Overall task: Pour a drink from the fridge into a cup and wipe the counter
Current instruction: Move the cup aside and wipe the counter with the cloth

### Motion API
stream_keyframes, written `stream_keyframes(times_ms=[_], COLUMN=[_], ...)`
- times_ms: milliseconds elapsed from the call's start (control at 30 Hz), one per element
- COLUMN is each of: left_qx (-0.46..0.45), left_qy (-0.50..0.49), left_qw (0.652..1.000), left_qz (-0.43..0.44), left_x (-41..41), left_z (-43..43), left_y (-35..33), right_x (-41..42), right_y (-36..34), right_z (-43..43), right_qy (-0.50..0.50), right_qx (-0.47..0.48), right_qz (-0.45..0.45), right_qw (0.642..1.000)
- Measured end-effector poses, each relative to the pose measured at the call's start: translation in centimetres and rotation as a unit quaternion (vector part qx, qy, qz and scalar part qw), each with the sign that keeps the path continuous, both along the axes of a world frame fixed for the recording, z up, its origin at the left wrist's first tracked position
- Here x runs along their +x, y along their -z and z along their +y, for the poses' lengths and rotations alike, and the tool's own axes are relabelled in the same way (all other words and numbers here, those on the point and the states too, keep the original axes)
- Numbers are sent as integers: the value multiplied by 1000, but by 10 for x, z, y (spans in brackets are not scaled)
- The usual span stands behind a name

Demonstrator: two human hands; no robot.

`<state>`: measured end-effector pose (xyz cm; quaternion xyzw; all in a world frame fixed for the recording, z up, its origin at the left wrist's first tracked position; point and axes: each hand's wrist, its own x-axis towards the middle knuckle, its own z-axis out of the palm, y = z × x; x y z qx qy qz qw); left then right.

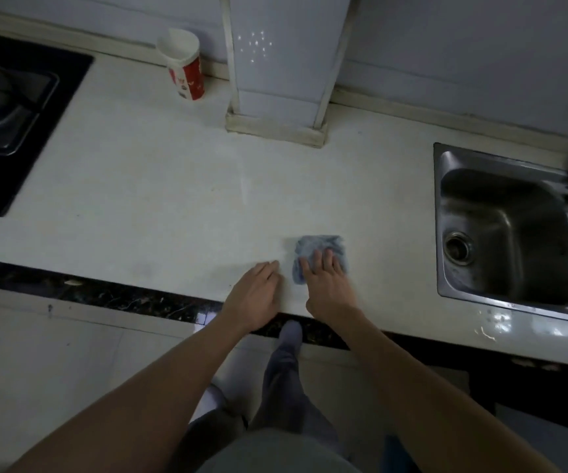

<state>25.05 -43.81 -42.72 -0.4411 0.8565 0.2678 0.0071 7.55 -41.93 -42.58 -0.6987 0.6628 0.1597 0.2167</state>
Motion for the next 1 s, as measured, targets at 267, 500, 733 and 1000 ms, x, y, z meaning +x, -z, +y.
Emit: stream_keyframes(times_ms=[267,500,733,1000], left_qx=[-28,25,53,112], left_qy=[13,66,100,59], left_qw=[996,987,979,988], left_qz=[-81,-144,-167,-88], left_x=[65,97,92,92], left_z=[31,23,14,-23], left_y=[16,3,-1,-7], right_x=[52,109,130,102], right_y=[-7,-7,-12,-7], right_z=[64,61,49,1], right_qy=[79,123,116,100], right_qx=[26,29,63,74], right_qz=[18,-1,-16,-9], right_qw=[996,992,991,992])
